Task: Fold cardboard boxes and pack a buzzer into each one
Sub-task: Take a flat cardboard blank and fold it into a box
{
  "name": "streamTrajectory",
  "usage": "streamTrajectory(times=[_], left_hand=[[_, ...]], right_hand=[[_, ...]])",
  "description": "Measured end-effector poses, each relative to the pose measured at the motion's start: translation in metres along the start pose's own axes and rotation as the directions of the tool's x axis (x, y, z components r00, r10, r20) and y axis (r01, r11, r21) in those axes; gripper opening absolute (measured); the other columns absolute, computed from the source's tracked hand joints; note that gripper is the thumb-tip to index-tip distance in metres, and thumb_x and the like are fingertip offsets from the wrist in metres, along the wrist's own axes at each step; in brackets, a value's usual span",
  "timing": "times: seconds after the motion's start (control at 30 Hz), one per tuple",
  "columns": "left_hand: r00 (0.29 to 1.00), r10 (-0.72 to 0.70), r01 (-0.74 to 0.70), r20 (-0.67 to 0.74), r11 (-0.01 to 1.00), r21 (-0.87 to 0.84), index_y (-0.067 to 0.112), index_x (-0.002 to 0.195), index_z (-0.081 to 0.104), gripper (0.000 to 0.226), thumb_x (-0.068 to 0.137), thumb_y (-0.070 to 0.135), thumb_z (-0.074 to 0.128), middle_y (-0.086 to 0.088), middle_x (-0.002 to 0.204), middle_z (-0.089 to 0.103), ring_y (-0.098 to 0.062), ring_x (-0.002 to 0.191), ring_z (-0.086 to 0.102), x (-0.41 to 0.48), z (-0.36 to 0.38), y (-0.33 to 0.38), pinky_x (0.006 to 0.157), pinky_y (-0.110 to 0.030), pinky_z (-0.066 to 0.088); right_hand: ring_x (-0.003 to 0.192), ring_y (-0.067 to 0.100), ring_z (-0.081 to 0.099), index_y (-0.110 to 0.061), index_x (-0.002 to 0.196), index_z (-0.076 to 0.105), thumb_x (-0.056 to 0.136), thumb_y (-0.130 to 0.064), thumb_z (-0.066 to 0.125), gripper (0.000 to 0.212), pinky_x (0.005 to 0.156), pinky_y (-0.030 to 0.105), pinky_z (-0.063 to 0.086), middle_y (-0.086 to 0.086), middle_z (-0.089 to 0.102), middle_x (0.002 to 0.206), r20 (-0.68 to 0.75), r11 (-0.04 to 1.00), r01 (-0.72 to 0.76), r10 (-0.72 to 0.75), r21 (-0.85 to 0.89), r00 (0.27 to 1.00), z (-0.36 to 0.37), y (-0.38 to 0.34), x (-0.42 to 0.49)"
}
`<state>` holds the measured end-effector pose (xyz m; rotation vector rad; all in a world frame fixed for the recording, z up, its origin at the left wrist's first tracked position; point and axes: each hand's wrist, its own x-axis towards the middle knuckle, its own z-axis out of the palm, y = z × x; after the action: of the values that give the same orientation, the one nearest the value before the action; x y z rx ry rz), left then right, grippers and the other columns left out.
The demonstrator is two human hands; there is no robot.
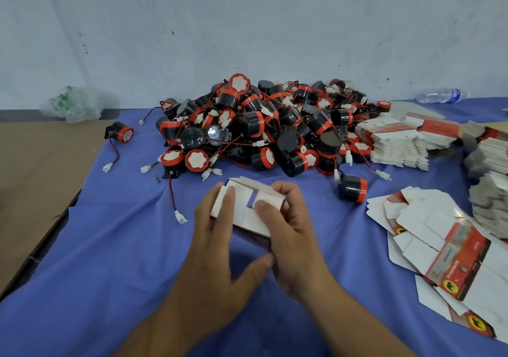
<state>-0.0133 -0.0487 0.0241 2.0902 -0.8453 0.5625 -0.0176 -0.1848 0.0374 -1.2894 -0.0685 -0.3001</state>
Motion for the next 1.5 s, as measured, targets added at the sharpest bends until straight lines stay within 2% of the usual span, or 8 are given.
streamTrajectory(times=[0.1, 0.33, 0.53, 0.77, 0.9, 1.03, 1.27, 1.5], left_hand=[[0.999, -0.021, 0.020, -0.030, 1.000, -0.017, 0.008, 0.151, 0.023, 0.096, 0.083, 0.066, 0.055, -0.002, 0.150, 0.026, 0.009, 0.141, 0.016, 0.004, -0.007, -0.001, 0.105, -0.001, 0.019], [0.983, 0.112, -0.100, -0.147, 0.991, 0.086, -0.006, 0.135, 0.048, 0.073, 0.079, 0.038, 0.066, -0.014, 0.136, 0.044, -0.008, 0.134, 0.038, 0.010, -0.016, -0.004, 0.108, -0.017, 0.031], [0.975, 0.196, -0.174, -0.103, 0.967, 0.188, -0.009, 0.129, 0.052, 0.068, 0.077, 0.031, 0.070, -0.017, 0.135, 0.050, -0.019, 0.132, 0.044, 0.013, -0.019, -0.007, 0.109, -0.024, 0.037], [0.975, 0.191, -0.158, -0.116, 0.956, 0.247, -0.010, 0.125, 0.056, 0.066, 0.076, 0.033, 0.067, -0.016, 0.133, 0.055, -0.022, 0.125, 0.049, 0.012, -0.016, -0.006, 0.102, -0.034, 0.045], [0.973, 0.195, -0.158, -0.122, 0.954, 0.256, -0.007, 0.130, 0.051, 0.069, 0.076, 0.034, 0.067, -0.013, 0.135, 0.052, -0.022, 0.127, 0.047, 0.012, -0.017, -0.008, 0.103, -0.033, 0.043], [0.978, 0.169, -0.141, -0.122, 0.966, 0.215, -0.004, 0.133, 0.046, 0.074, 0.074, 0.036, 0.066, -0.007, 0.136, 0.047, -0.019, 0.128, 0.045, 0.013, -0.014, -0.007, 0.107, -0.026, 0.039], [0.962, 0.221, -0.181, -0.160, 0.956, 0.232, 0.000, 0.136, 0.044, 0.073, 0.075, 0.034, 0.067, -0.006, 0.137, 0.045, -0.015, 0.130, 0.043, 0.014, -0.016, -0.006, 0.104, -0.027, 0.041], [0.961, 0.238, -0.199, -0.141, 0.948, 0.247, -0.007, 0.132, 0.047, 0.070, 0.078, 0.032, 0.068, -0.011, 0.138, 0.047, -0.021, 0.130, 0.045, 0.014, -0.015, -0.006, 0.104, -0.034, 0.044]], right_hand=[[0.067, 0.013, 0.046, -0.029, 0.091, 0.052, 0.088, -0.041, 0.062, 0.016, 0.056, 0.025, 0.041, -0.006, 0.050, 0.073, 0.149, 0.995, 0.059, -0.047, -0.077, 0.988, -0.001, -0.001, -0.003], [0.072, 0.005, 0.043, -0.033, 0.077, 0.050, 0.078, -0.086, 0.044, 0.053, 0.069, 0.021, 0.041, -0.014, 0.046, 0.073, 0.177, 0.993, -0.036, 0.056, -0.110, 0.983, 0.002, -0.002, -0.004], [0.077, 0.011, 0.057, -0.027, 0.088, 0.055, 0.074, -0.057, 0.069, 0.036, 0.068, 0.026, 0.046, -0.005, 0.064, 0.084, 0.250, 0.974, -0.028, 0.086, -0.226, 0.964, -0.009, -0.008, 0.001], [0.089, 0.007, 0.066, -0.039, 0.120, 0.059, 0.089, -0.057, 0.055, 0.035, 0.070, 0.029, 0.053, -0.021, 0.069, 0.101, 0.260, 0.759, 0.249, -0.109, -0.601, 0.959, -0.011, -0.004, -0.001], [0.092, 0.011, 0.065, -0.042, 0.127, 0.053, 0.092, -0.057, 0.053, 0.038, 0.073, 0.031, 0.053, -0.021, 0.067, 0.106, 0.304, 0.744, 0.279, -0.107, -0.607, 0.947, -0.012, -0.003, 0.001], [0.088, 0.008, 0.065, -0.041, 0.128, 0.054, 0.090, -0.055, 0.061, 0.042, 0.068, 0.017, 0.050, -0.021, 0.068, 0.099, 0.298, 0.738, 0.286, -0.120, -0.612, 0.947, -0.013, -0.004, 0.000], [0.101, 0.009, 0.068, -0.032, 0.129, 0.063, 0.094, -0.024, 0.066, 0.036, 0.081, 0.020, 0.052, -0.013, 0.072, 0.109, 0.221, 0.927, 0.170, -0.098, -0.334, 0.970, -0.001, -0.002, -0.003], [0.119, -0.010, 0.050, -0.054, 0.143, 0.041, 0.101, -0.030, 0.055, 0.050, 0.095, 0.007, 0.039, -0.021, 0.056, 0.130, 0.224, 0.928, 0.113, -0.033, -0.354, 0.974, -0.003, 0.002, -0.003]])
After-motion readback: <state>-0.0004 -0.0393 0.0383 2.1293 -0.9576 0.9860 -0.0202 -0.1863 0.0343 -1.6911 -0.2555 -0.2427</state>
